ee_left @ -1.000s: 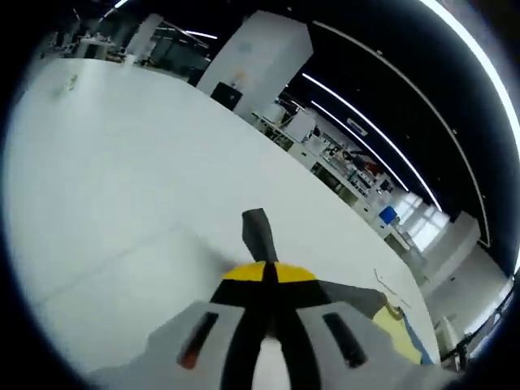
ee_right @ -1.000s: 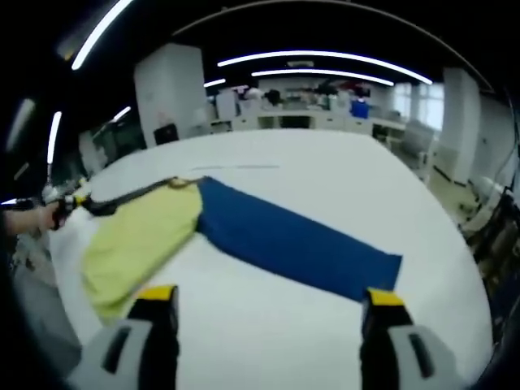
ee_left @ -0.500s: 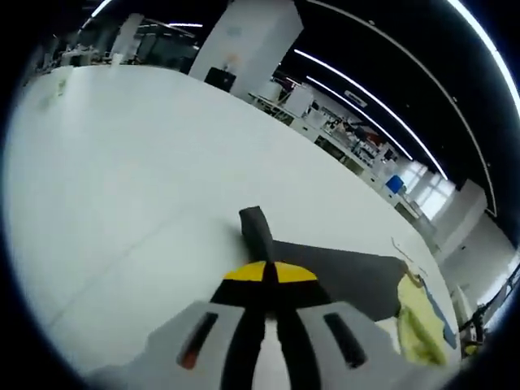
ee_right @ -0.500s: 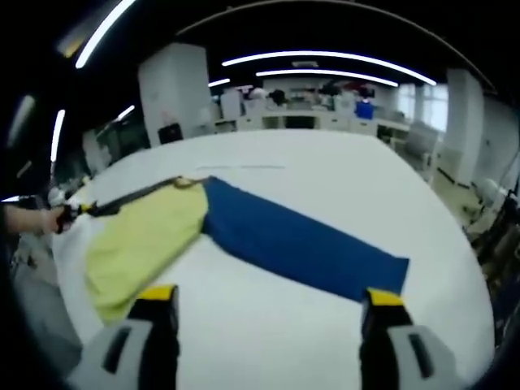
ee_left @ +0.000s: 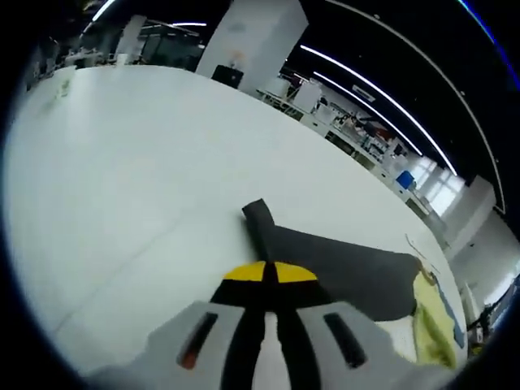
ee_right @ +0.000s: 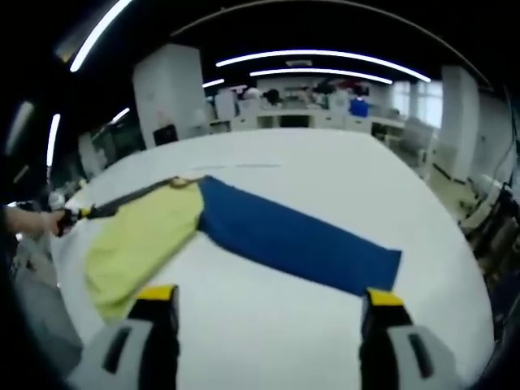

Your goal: Fold the garment on the visible template until the final outline fits inside the template.

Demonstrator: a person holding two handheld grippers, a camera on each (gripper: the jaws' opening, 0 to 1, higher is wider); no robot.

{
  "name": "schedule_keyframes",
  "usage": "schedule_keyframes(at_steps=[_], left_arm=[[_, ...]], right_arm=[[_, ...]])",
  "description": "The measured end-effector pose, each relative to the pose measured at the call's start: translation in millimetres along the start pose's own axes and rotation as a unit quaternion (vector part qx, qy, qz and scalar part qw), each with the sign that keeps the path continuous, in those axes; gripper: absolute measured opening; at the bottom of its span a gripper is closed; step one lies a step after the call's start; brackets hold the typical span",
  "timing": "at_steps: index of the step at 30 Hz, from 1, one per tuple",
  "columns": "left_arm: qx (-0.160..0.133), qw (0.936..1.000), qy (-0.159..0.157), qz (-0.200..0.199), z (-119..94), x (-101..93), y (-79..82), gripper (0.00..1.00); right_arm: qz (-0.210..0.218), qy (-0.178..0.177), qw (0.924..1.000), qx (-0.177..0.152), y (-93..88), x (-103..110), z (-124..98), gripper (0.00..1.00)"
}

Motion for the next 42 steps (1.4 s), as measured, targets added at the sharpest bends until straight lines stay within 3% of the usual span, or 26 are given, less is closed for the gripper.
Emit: schedule_keyframes(at_steps=[9,13,15,19,22,24,29,32,33,42], left_arm=[[0.014,0.9993,-0.015,0.032,4.7,5.4,1.5,0.02],[0.001,0.9989,-0.031,0.035,0.4,3.8,6.9,0.21],[-0.004,0.9969,-0.04,0.067,-0.4,2.9,8.1,0.3],[-0.008,0.9947,-0.052,0.088,-3.7,2.4,12.8,0.54],[0.012,0.9813,-0.042,0.187,-9.0,3.7,11.3,0.64],[0.015,0.977,-0.037,0.209,-7.9,5.5,10.5,0.68],[0.017,0.966,-0.021,0.257,0.9,1.2,14.7,0.66],[0.038,0.9481,-0.03,0.314,3.3,-6.5,11.0,0.66],[0.041,0.9452,-0.039,0.322,6.7,-7.9,11.0,0.65],[0.047,0.9424,-0.04,0.329,11.5,-3.0,18.2,0.59]], right_arm=[[0.0,-0.001,1.0,0.004,-2.8,-0.9,-3.0,0.93],[0.004,0.0,1.0,0.004,-4.6,-0.3,-2.6,0.93],[0.002,0.001,1.0,0.004,-3.8,1.1,-2.2,0.92],[0.005,0.004,1.0,0.002,-3.2,2.9,-0.2,0.92],[0.01,0.007,0.9999,-0.003,-2.7,4.3,0.4,0.92],[0.011,0.007,0.9999,-0.004,-2.7,5.0,0.7,0.92],[0.008,0.009,0.9999,0.001,-5.1,5.1,1.8,0.92],[0.013,0.007,0.9999,0.0,-4.8,5.1,-0.2,0.92],[0.014,0.006,0.9999,-0.001,-5.0,4.6,-0.6,0.92],[0.017,0.002,0.9998,0.003,-7.6,3.6,-2.3,0.91]])
Point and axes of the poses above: the point that each gripper's makers call its tool centre point, and the gripper's own axes: z roughly forward along the fingers, x roughly to its left, y roughly out of its top, the point moved 7 cm from there along -z, roughly backward along the fingers, and after that the axes turned 11 degrees about -x, right-handed, at the moved point
